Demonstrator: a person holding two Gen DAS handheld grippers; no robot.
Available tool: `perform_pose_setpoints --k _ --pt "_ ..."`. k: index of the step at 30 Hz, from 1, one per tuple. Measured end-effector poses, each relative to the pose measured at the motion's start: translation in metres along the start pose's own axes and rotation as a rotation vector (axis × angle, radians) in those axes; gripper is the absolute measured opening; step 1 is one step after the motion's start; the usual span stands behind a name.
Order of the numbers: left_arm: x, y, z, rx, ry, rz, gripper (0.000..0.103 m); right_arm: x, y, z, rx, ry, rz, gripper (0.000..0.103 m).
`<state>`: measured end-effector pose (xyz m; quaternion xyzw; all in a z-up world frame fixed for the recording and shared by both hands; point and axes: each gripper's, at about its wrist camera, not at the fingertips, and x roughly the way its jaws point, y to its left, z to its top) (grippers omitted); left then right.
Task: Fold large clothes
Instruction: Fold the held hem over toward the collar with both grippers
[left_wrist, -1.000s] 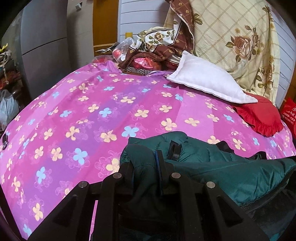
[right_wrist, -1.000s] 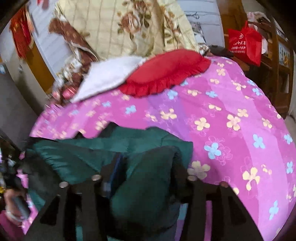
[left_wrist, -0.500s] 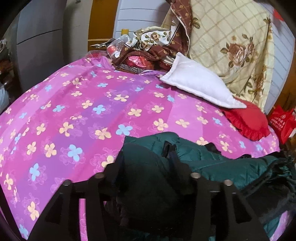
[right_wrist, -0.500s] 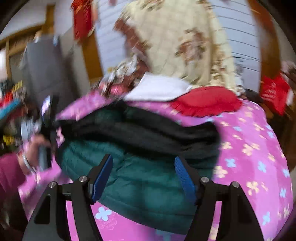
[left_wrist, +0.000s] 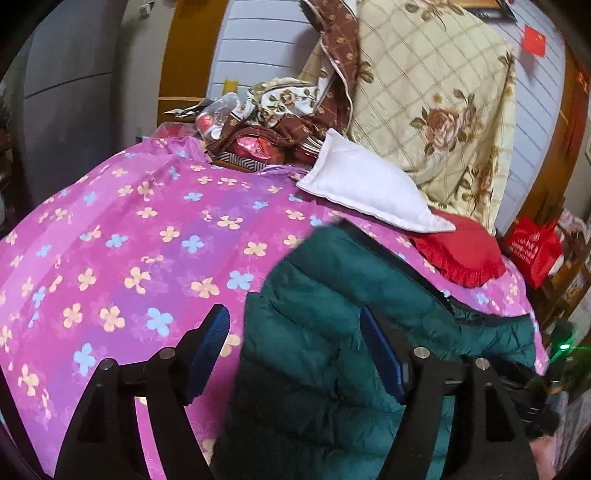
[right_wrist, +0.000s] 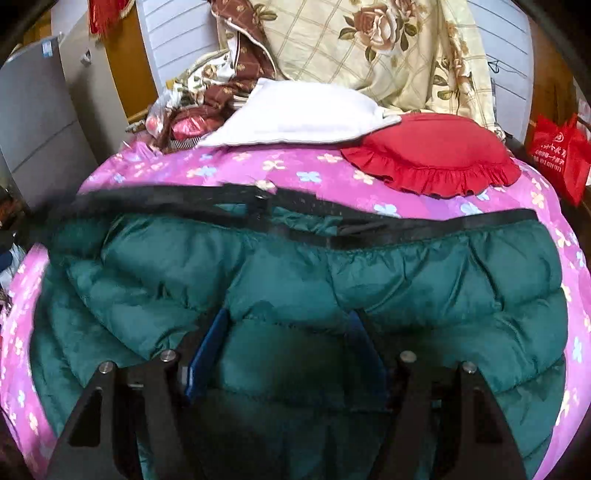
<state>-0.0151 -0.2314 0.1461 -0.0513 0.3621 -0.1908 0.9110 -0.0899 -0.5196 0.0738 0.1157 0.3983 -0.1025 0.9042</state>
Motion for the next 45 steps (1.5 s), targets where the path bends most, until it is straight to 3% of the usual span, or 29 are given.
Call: perform_pose_setpoints --k 4,6,9,15,19,25,28,32,36,39,45 --pt "0.024 -0.016 -0.003 0.022 0.022 0.037 0.055 -0.033 -0.006 -0.002 0.007 -0.056 0.028 0.071" --pt "0.043 -0.019 -0.006 0.02 0.051 0.07 0.055 -0.053 -0.015 0.002 -0.027 -0.098 -0.033 0.072" --pt "0.065 -0.017 -0.013 0.012 0.099 0.123 0.055 -0.064 -0.039 0.012 -0.047 -0.127 -0.131 0.082" --pt "0.087 -0.005 -0.027 -0.02 0.126 0.132 0.059 -0.026 -0.093 0.017 0.045 -0.025 -0.21 0.083" --pt "0.095 -0.003 -0.028 -0.019 0.133 0.13 0.062 0.005 -0.112 0.001 0.12 0.027 -0.176 0.083" --pt "0.096 -0.006 -0.029 -0.009 0.133 0.145 0.062 0.009 -0.11 0.0 0.125 0.047 -0.189 0.084" --pt "0.096 -0.005 -0.03 -0.016 0.128 0.141 0.062 -0.015 -0.108 0.0 0.156 0.018 -0.164 0.084" --pt "0.097 -0.006 -0.031 -0.014 0.122 0.148 0.062 -0.061 -0.101 -0.01 0.185 -0.067 -0.055 0.084" --pt "0.097 -0.006 -0.032 -0.01 0.12 0.149 0.063 -0.069 -0.102 -0.023 0.181 -0.055 -0.073 0.084" --pt "0.097 -0.007 -0.032 -0.005 0.114 0.155 0.063 -0.047 -0.114 -0.038 0.228 0.01 -0.094 0.082" --pt "0.091 -0.008 -0.033 0.008 0.105 0.159 0.063 -0.036 -0.112 -0.045 0.213 0.023 -0.124 0.082"
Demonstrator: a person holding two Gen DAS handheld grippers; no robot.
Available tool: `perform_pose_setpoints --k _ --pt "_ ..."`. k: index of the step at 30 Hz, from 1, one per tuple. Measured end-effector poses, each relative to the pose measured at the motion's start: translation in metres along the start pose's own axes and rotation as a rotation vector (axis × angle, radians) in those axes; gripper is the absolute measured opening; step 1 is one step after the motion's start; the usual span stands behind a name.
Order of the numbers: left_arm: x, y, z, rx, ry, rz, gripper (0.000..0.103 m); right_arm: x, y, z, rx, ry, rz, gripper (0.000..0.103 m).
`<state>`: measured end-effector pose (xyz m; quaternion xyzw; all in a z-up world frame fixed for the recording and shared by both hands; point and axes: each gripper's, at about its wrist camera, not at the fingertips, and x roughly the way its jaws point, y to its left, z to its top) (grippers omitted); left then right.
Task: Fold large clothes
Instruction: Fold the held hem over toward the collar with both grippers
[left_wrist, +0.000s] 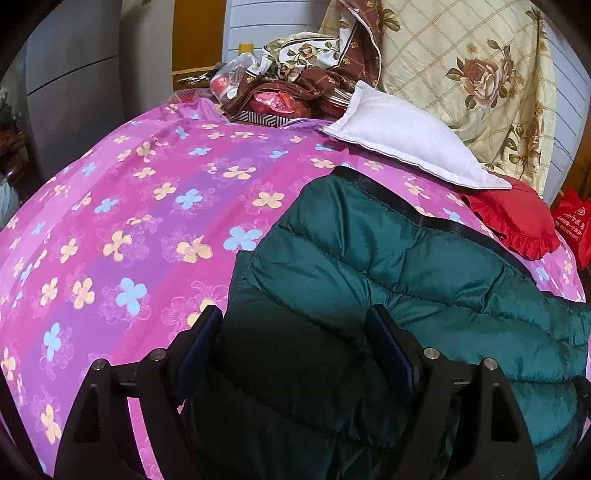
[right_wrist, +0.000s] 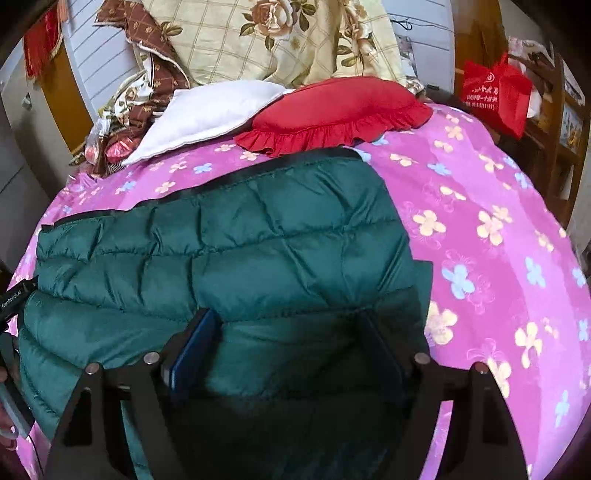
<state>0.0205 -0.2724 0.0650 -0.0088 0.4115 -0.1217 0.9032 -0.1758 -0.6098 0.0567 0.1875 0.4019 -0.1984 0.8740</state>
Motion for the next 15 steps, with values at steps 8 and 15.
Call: perform_pose_setpoints --k 8,15 --pt "-0.03 0.003 -0.007 0.024 -0.012 -0.018 0.063 -0.059 0.0 -0.011 -0.001 -0.06 0.037 0.082" --pt "-0.053 0.007 -0.017 0.035 -0.024 -0.037 0.063 -0.044 -0.01 -0.031 0.036 0.017 -0.009 0.082"
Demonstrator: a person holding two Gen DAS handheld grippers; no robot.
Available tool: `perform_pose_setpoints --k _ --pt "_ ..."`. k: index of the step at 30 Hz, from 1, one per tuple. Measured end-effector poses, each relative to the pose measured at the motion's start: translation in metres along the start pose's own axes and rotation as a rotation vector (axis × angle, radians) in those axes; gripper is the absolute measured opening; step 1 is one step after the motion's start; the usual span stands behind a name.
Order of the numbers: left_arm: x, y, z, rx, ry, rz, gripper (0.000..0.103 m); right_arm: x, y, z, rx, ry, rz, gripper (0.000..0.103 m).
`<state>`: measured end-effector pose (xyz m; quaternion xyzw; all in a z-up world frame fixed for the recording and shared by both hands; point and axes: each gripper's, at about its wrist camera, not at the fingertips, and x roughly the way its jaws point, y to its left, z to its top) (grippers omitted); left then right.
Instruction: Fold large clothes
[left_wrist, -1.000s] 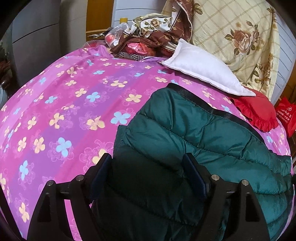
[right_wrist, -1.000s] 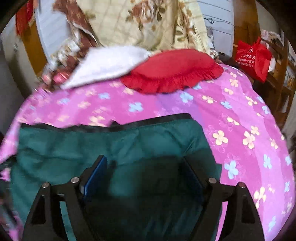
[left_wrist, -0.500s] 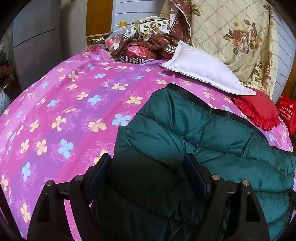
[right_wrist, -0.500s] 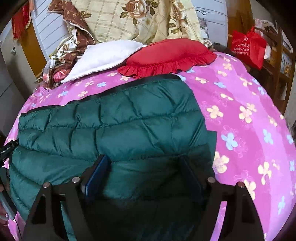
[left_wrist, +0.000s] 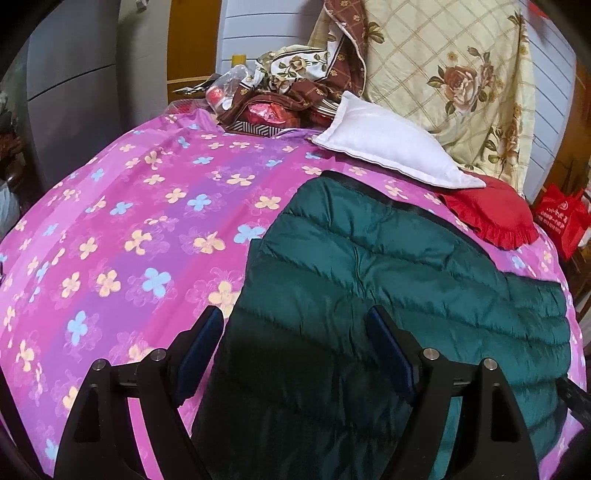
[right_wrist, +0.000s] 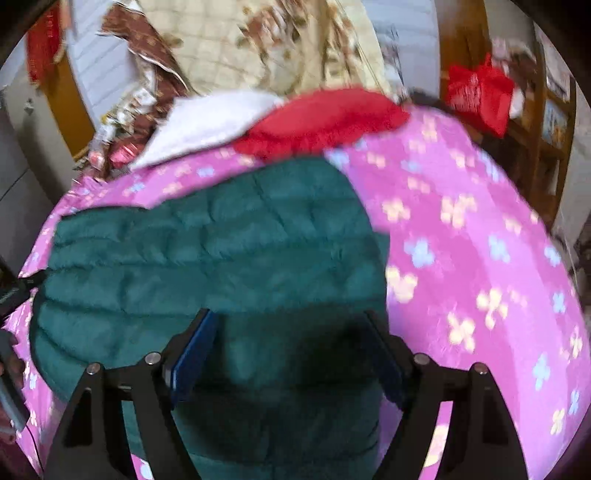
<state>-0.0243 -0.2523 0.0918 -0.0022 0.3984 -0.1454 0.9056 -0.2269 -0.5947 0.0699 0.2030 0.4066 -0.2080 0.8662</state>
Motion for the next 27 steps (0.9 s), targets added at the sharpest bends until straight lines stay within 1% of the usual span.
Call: perform_pose_setpoints --k 1,4,7,11,14,16,21,27 --pt "-0.002 -0.001 -0.001 0.008 0.001 0.002 0.063 0.006 -0.001 -0.002 0.005 0.014 0.002 0.083" --pt "-0.01 -0.002 -0.006 0.029 -0.004 0.001 0.063 0.009 0.002 -0.002 -0.006 -0.002 -0.022 0.085" --pt "-0.018 0.001 -0.01 0.033 -0.016 -0.006 0.063 -0.003 0.006 -0.003 -0.01 -0.023 -0.04 0.085" --pt "-0.021 0.007 -0.013 0.024 -0.014 -0.016 0.063 -0.021 0.011 -0.004 -0.021 -0.045 -0.017 0.085" --pt "-0.021 0.011 -0.015 0.02 -0.01 -0.023 0.063 -0.027 0.009 -0.003 -0.027 -0.053 -0.021 0.088" --pt "-0.02 0.015 -0.014 0.013 -0.012 -0.028 0.063 -0.026 0.004 -0.002 -0.009 -0.047 -0.01 0.091" --pt "-0.014 0.021 -0.015 -0.012 0.004 -0.033 0.063 -0.018 -0.005 -0.002 0.029 -0.028 -0.009 0.092" --pt "-0.004 0.025 -0.016 -0.032 0.03 -0.059 0.063 -0.01 -0.001 -0.002 0.019 -0.019 -0.007 0.098"
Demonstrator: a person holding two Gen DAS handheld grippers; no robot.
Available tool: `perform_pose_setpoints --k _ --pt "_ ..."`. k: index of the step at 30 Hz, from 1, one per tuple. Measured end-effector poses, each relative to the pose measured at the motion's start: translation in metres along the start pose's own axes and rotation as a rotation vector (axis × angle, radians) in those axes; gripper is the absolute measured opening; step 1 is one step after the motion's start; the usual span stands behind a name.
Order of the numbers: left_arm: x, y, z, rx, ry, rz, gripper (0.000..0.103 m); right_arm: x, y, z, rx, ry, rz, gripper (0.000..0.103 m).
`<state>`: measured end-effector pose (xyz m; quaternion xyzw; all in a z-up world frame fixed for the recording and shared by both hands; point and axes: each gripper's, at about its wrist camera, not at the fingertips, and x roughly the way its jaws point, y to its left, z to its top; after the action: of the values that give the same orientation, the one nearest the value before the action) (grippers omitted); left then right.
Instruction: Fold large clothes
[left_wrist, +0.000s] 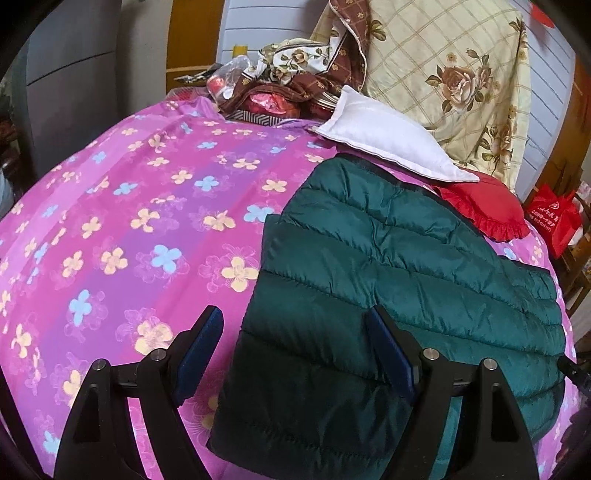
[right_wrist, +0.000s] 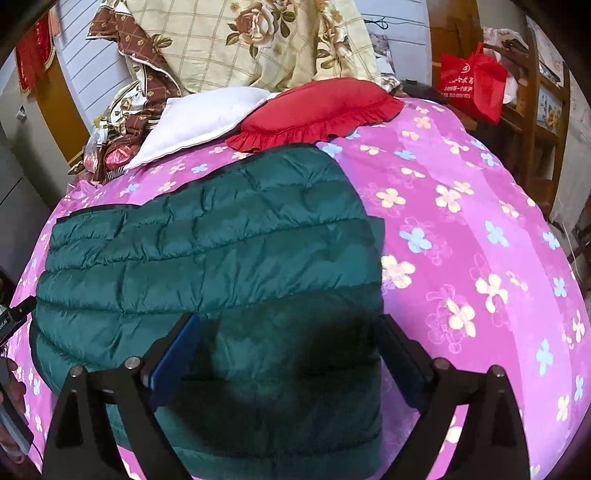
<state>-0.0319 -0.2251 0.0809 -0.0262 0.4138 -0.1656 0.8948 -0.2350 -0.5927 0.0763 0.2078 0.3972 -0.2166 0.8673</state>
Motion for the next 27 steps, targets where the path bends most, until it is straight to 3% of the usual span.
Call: perform_pose_setpoints --k 8,16,22,27 --pt "0.026 0.013 0.002 -0.074 0.072 -0.114 0.065 0.016 -0.018 0.005 0.047 0.023 0.004 0.103" --pt "0.05 0.029 0.002 -0.163 0.128 -0.225 0.082 0.052 -0.054 0.011 0.16 0.091 0.151 0.103" --pt "0.063 0.032 -0.001 -0.2 0.149 -0.276 0.086 0.078 -0.063 0.014 0.178 0.136 0.256 0.103" --pt "0.072 0.032 -0.002 -0.226 0.163 -0.313 0.087 0.087 -0.055 0.021 0.124 0.139 0.283 0.103"
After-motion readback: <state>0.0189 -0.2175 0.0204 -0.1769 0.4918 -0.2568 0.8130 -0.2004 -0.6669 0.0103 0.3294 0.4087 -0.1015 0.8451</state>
